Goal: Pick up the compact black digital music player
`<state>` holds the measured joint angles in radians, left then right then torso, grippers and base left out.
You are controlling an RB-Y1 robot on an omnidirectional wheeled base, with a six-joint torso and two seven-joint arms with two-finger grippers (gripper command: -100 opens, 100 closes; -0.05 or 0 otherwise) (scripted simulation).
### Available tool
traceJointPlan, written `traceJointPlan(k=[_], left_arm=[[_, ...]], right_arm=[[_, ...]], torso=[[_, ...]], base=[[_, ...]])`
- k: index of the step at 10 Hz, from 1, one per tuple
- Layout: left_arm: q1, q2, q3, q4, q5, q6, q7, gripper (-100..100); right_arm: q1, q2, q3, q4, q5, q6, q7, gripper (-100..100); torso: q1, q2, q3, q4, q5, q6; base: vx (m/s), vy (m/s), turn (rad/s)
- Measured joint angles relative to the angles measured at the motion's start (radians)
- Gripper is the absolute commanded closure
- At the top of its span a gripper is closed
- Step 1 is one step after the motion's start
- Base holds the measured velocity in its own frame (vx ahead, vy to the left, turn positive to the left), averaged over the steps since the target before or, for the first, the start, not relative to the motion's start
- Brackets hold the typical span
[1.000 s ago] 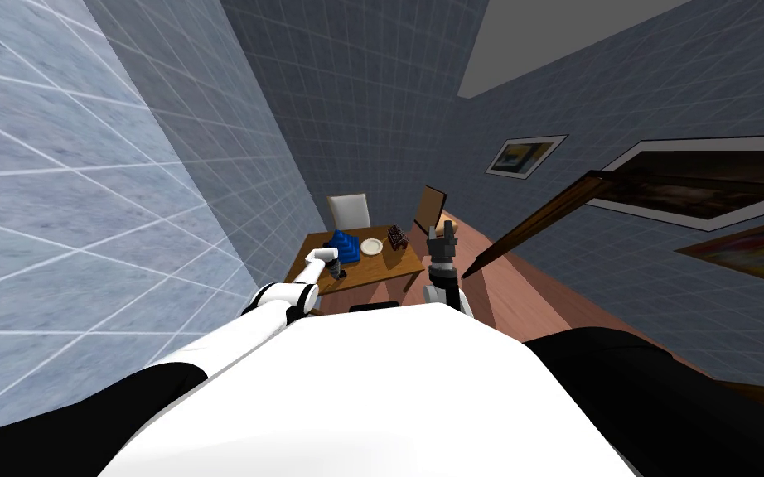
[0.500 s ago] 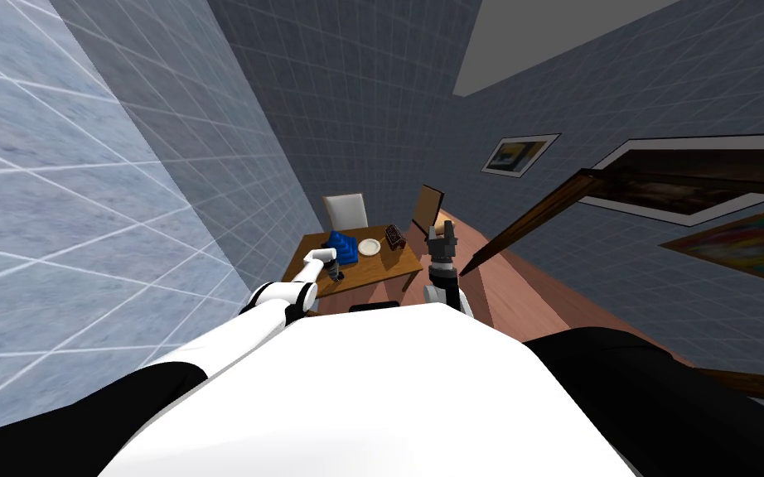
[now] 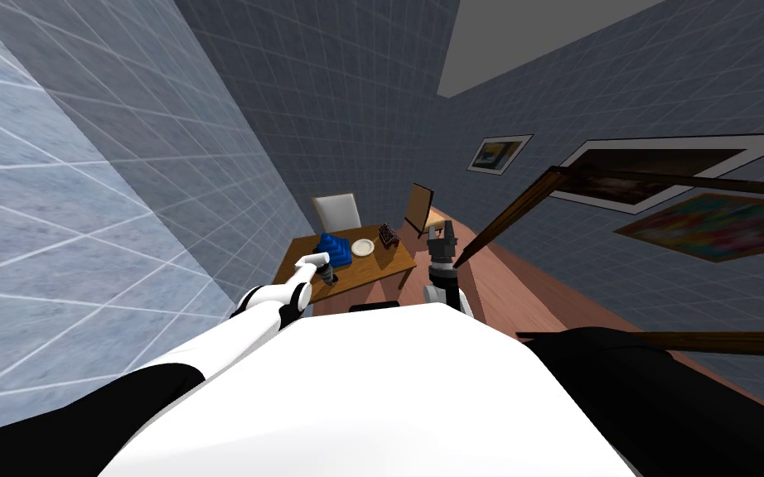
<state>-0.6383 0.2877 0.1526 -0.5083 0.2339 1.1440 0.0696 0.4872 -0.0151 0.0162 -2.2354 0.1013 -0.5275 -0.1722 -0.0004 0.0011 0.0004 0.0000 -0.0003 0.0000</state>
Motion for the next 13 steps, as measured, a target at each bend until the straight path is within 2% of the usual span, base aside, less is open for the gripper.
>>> traceJointPlan(k=[1, 5, 6, 7, 9, 10, 12, 13], left_arm=[[-0.001, 0.000, 0.001, 0.005, 0.000, -0.006, -0.002, 100], [-0.001, 0.001, 0.001, 0.004, 0.000, -0.004, -0.001, 100], [-0.001, 0.001, 0.001, 0.004, 0.000, -0.004, -0.001, 0], [-0.001, 0.001, 0.001, 0.004, 0.000, -0.004, -0.001, 100], [-0.001, -0.015, -0.024, -0.045, 0.000, 0.034, 0.013, 100], [-0.032, -0.023, -0.043, -0.020, 0.003, 0.036, 0.019, 100], [-0.026, -0.037, -0.067, -0.061, 0.005, 0.061, 0.031, 100], [-0.014, -0.047, -0.082, -0.106, 0.004, 0.086, 0.041, 100]], right_arm=[[0.000, 0.000, 0.000, 0.000, 0.000, 0.000, 0.000, 0], [0.000, 0.000, 0.000, 0.000, 0.000, 0.000, 0.000, 0], [0.000, 0.000, 0.000, 0.000, 0.000, 0.000, 0.000, 0], [0.000, 0.000, 0.000, 0.000, 0.000, 0.000, 0.000, 0], [0.000, 0.000, 0.000, 0.000, 0.000, 0.000, 0.000, 0], [0.000, 0.000, 0.000, 0.000, 0.000, 0.000, 0.000, 0], [0.000, 0.000, 0.000, 0.000, 0.000, 0.000, 0.000, 0], [0.000, 0.000, 0.000, 0.000, 0.000, 0.000, 0.000, 0]], torso=[[0.001, 0.000, 0.000, 0.000, 0.000, 0.000], [0.002, 0.000, 0.000, 0.000, 0.001, 0.000], [0.002, 0.000, 0.000, 0.000, 0.001, 0.000], [0.002, 0.000, 0.000, 0.000, 0.001, 0.000], [0.003, -0.001, 0.000, 0.000, 0.001, -0.001], [0.004, -0.001, 0.000, 0.000, 0.001, -0.001], [0.003, 0.000, 0.000, 0.001, 0.001, -0.001], [0.003, 0.000, 0.000, 0.001, 0.001, -0.001]], base=[[0.000, 0.000, 0.000], [0.000, 0.000, 0.000], [0.000, 0.000, 0.000], [0.002, 0.013, 0.126], [0.009, 0.027, 0.219], [0.008, 0.018, 0.069], [0.007, 0.016, 0.123], [0.005, 0.005, 0.012]])
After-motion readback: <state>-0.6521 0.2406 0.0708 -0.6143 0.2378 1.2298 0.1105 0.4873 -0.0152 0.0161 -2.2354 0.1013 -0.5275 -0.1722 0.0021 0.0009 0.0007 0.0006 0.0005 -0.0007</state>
